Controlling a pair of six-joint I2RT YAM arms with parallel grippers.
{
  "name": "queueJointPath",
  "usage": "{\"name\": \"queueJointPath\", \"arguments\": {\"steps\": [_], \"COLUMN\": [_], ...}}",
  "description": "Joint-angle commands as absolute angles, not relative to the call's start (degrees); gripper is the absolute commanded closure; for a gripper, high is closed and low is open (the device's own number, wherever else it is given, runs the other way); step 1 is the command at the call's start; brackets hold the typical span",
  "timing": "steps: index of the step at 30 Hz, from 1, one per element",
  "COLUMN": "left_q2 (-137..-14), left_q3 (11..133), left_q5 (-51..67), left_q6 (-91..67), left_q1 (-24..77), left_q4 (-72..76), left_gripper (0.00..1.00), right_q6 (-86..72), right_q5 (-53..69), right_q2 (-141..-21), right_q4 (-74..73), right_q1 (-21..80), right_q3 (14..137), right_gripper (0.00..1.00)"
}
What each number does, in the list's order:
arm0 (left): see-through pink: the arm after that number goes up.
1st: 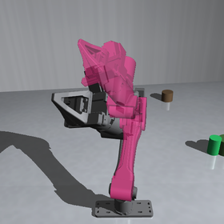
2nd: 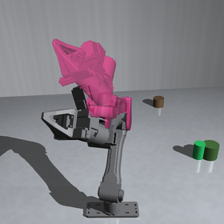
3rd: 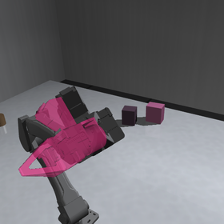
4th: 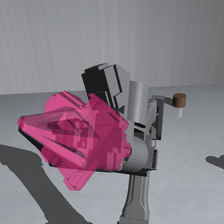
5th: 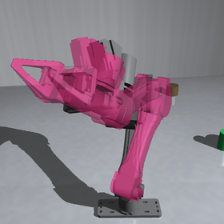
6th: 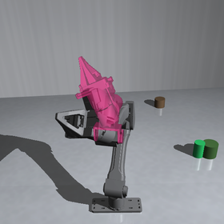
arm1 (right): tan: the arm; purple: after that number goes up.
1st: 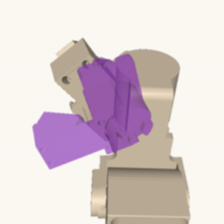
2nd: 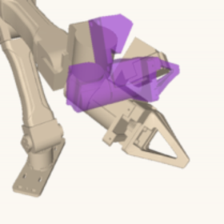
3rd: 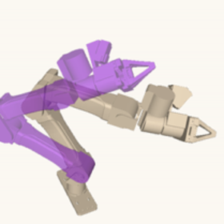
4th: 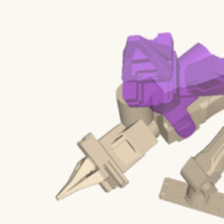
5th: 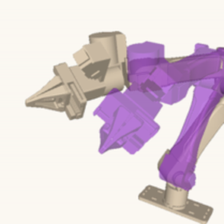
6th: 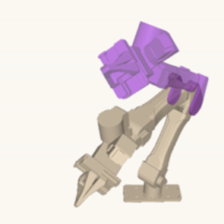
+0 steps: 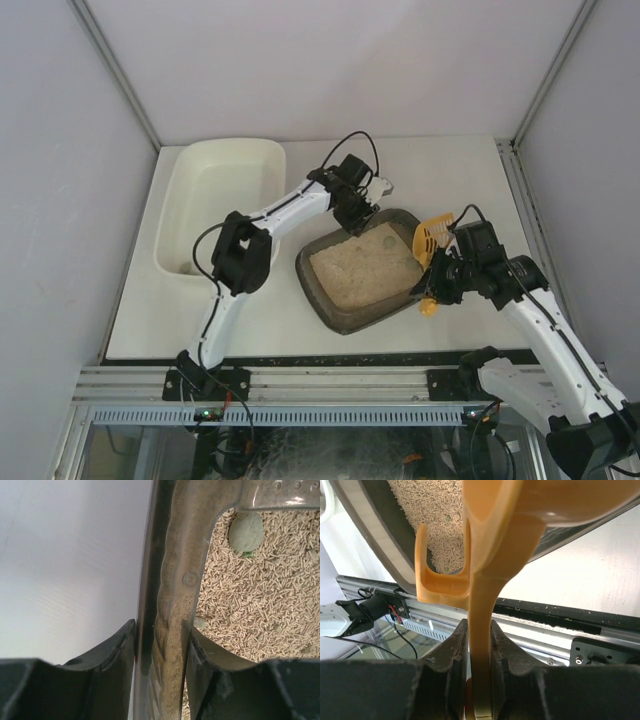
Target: Clean the litter box
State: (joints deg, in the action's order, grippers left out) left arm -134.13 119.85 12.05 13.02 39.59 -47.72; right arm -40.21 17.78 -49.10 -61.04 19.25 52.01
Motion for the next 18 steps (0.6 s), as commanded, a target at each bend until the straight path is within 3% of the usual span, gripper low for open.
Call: {"name": "queueJointPath", "arguments": {"steps": [1, 8, 18], "left_q2": [-126.0, -119.1, -108.0], "left_q3": [110.6, 100.6, 90.5], "left_q5": [9.0, 9.2, 6.1], "left_q6": [5.3, -7.8, -19.7], "left_q1": [38.6, 38.1, 38.1], "left_q4": [-48.1, -51.0, -48.0], "left_gripper": [0.56, 0.61, 0.67], "right_q6": [-36.6, -29.7, -20.0], "right_q5": [20.6, 23.8, 10.1], "right_q2": [-52.7, -65.4, -86.5], "right_q4": [-57.0, -57.0, -69.5], "right_q1": [19.0, 19.9, 32.1], "right_q3": [52.3, 58.9, 75.7], "right_gripper": [1.00, 1.00, 1.00]}}
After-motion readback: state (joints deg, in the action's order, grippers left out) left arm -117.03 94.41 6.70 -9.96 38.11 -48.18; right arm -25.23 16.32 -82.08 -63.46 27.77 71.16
